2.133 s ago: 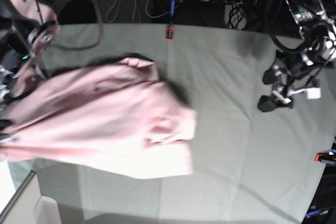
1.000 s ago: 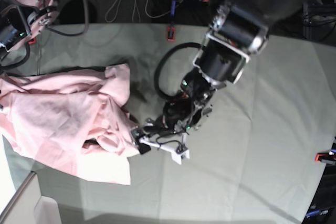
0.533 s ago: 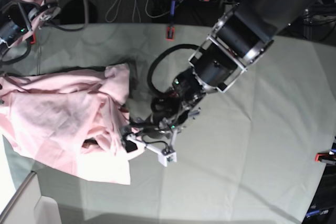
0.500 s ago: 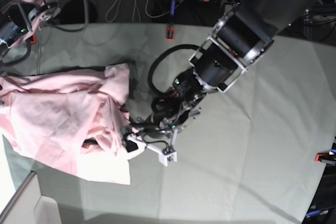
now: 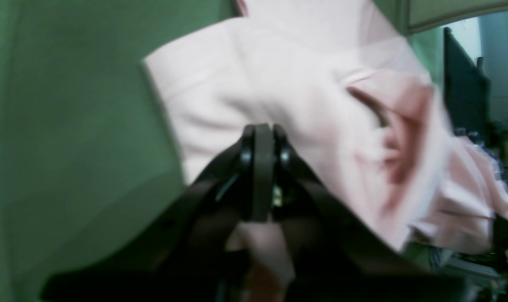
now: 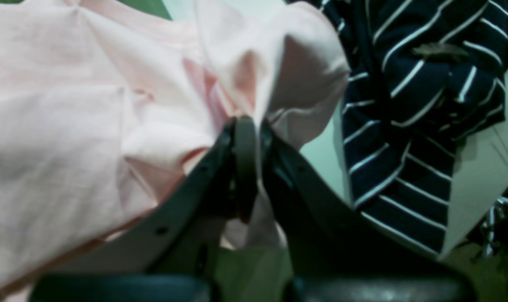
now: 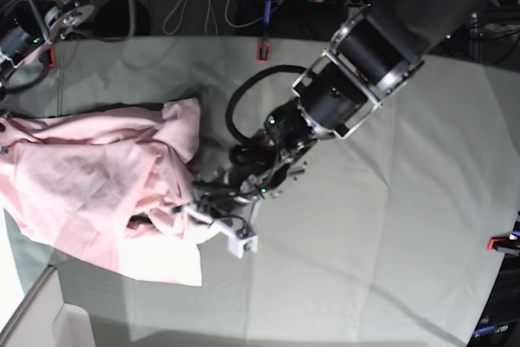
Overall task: Layout the t-shirt on the table in an organized manner, then fold the t-shirt properly
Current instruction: 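Grasp the shirt fabric with the left gripper and drag it outward, then stretch the shirt lengthwise between the right and left grippers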
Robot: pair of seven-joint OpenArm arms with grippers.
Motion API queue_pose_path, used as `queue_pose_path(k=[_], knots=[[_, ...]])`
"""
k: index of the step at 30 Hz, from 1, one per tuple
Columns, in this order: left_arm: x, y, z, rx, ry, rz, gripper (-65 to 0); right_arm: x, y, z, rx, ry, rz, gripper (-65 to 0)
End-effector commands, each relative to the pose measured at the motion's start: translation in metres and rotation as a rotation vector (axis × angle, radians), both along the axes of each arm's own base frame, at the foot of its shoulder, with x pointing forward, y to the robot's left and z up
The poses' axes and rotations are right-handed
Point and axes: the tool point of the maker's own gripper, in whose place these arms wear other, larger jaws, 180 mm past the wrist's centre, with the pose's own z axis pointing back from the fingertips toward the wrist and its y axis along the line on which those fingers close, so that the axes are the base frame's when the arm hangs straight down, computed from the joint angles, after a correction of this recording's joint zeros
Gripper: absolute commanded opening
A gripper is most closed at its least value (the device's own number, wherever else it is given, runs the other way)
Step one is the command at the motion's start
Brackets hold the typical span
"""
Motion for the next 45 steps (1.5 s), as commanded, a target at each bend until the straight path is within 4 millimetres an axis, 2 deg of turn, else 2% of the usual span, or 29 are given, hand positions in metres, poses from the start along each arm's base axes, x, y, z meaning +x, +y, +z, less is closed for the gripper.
queue_pose_path(k=[1,3,5,10,12,14,15,18,19,21,23,25,26,28,29,32,35,37,40,43,44,45], knots=[[0.008,-0.03,0.046,-0.101,-0.089,-0.037,-64.8,0.009,-0.012,0.026,-0.051,-0.059,0.003,-65.0],[0.004,-0.027,0.068,-0.141,-0.14,-0.043,-64.8,0.01,-0.012,0.026,-0.051,-0.06,0.003,-65.0],[0.004,-0.002,0.074,-0.127,-0.149,0.015,-64.8,0.01,-0.013,0.027,-0.053,-0.06,0.003,-65.0],[0.0,0.048,0.109,-0.195,-0.22,0.106,-64.8,0.01,-0.013,0.027,-0.053,-0.06,0.003,-65.0],[-0.005,0.064,0.109,-0.207,-0.208,0.121,-64.8,0.009,-0.013,0.027,-0.056,-0.059,0.003,-65.0],[-0.003,0.079,0.097,-0.202,-0.16,0.148,-64.6,0.008,-0.014,0.031,-0.069,-0.063,0.003,-65.0],[-0.004,0.08,0.09,-0.204,-0.13,0.148,-64.5,0.008,-0.014,0.034,-0.074,-0.067,0.003,-65.0],[-0.013,0.058,0.059,-0.207,-0.002,0.123,-61.8,0.009,-0.012,0.033,-0.071,-0.067,0.003,-65.0],[-0.017,0.048,0.051,-0.21,0.038,0.106,-58.5,0.01,-0.01,0.032,-0.067,-0.071,0.004,-65.0],[-0.025,0.024,0.039,-0.219,0.12,0.059,-47.7,0.01,-0.009,0.032,-0.065,-0.071,0.004,-65.0],[-0.033,0.005,0.03,-0.229,0.178,0.029,-33.4,0.01,-0.009,0.031,-0.065,-0.069,0.004,-65.0],[-0.036,-0.006,0.026,-0.232,0.196,0.024,-18.4,0.009,-0.009,0.031,-0.065,-0.068,0.004,-65.0],[-0.036,-0.008,0.025,-0.233,0.201,0.023,-12.9,0.009,-0.01,0.031,-0.067,-0.068,0.004,-65.0],[-0.034,-0.012,0.028,-0.232,0.197,0.016,-6.5,0.009,-0.01,0.031,-0.067,-0.068,0.004,-65.0],[-0.034,-0.012,0.028,-0.231,0.195,0.014,-5.7,0.009,-0.01,0.031,-0.067,-0.066,0.004,-65.0],[-0.028,-0.01,0.032,-0.232,0.177,0.026,-8.5,0.008,-0.011,0.031,-0.068,-0.066,0.004,-65.0],[-0.022,-0.004,0.025,-0.216,0.163,0.075,-19.4,0.008,-0.011,0.031,-0.068,-0.066,0.004,-65.0],[-0.018,0.002,0.014,-0.195,0.168,0.116,-34.8,0.008,-0.011,0.031,-0.068,-0.066,0.004,-65.0],[-0.009,0.022,-0.012,-0.104,0.174,0.173,-65.0,0.008,-0.011,0.031,-0.067,-0.065,0.004,-65.0],[-0.002,0.033,-0.022,-0.043,0.174,0.184,-62.3,0.008,-0.011,0.031,-0.067,-0.065,0.004,-65.0],[0.001,0.031,-0.016,-0.055,0.161,0.182,-65.0,0.008,-0.011,0.031,-0.067,-0.065,0.004,-65.0],[0.005,0.026,-0.002,-0.08,0.133,0.174,-65.0,0.008,-0.011,0.031,-0.067,-0.065,0.004,-65.0]])
